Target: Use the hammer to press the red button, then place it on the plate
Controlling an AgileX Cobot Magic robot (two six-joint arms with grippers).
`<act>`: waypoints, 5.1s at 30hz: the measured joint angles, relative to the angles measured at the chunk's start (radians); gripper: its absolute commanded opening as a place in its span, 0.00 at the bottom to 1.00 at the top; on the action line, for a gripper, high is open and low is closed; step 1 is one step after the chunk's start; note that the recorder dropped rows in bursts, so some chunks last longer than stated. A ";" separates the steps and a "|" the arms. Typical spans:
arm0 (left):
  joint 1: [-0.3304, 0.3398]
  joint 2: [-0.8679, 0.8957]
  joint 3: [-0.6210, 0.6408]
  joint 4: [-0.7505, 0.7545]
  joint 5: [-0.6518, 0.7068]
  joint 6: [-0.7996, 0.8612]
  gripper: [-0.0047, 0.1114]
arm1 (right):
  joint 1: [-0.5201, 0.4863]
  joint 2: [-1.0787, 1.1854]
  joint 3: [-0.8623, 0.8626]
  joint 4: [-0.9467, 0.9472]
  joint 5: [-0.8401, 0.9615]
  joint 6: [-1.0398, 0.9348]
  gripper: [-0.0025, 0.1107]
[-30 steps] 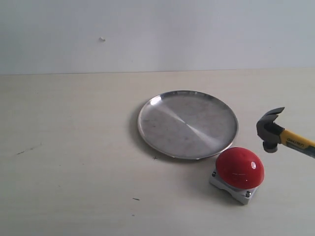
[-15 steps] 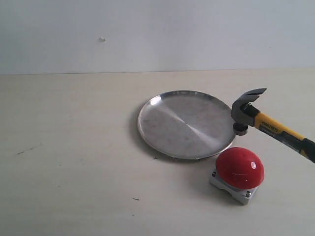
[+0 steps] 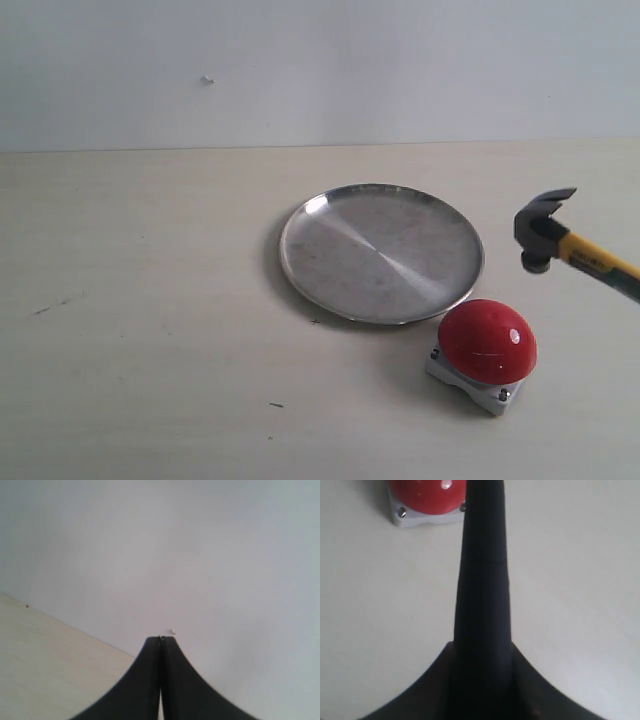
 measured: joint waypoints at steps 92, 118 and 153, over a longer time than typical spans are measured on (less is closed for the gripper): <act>0.000 0.000 0.000 0.000 0.000 0.000 0.04 | -0.038 0.001 -0.063 0.146 0.062 0.072 0.02; 0.000 0.000 0.000 0.000 0.000 0.002 0.04 | -0.038 0.067 -0.019 0.231 0.018 -0.051 0.02; 0.000 0.000 0.000 0.000 0.000 0.002 0.04 | -0.038 0.132 -0.136 0.227 -0.105 -0.033 0.02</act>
